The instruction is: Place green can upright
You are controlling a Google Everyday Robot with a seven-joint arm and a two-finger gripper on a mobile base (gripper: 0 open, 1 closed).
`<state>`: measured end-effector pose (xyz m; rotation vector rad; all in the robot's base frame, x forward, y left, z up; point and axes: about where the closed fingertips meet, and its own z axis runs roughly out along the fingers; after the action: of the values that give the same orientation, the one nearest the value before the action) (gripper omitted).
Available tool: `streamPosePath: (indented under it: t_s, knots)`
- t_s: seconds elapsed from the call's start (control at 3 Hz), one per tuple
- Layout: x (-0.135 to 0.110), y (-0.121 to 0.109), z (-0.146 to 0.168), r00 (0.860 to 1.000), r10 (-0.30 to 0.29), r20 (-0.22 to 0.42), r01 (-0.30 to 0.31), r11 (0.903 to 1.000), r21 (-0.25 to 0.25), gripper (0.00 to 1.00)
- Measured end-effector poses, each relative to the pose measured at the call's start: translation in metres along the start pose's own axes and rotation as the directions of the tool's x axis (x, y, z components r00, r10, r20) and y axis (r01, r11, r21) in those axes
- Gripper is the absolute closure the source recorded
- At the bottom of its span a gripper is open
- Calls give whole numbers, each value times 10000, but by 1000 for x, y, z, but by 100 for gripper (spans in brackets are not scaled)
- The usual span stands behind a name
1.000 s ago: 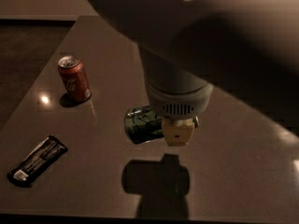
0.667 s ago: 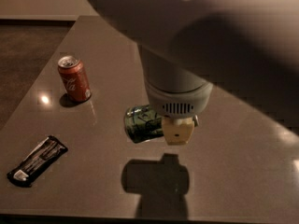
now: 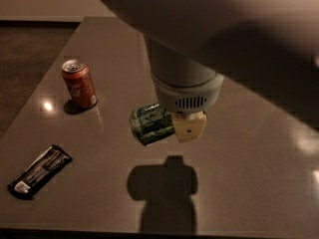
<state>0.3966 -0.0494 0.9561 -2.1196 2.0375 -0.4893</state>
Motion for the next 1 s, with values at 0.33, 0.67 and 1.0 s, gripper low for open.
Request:
streamPosePath:
  t_s: [0.33, 0.67, 1.0]
  knots:
    - [6, -26, 9, 9914, -1274, 301, 1263, 9914, 346, 100]
    - [4, -27, 0, 9852, -1688, 312, 1668, 9843, 582, 100]
    - [2, -27, -13, 9849, -1696, 334, 1662, 9822, 876, 100]
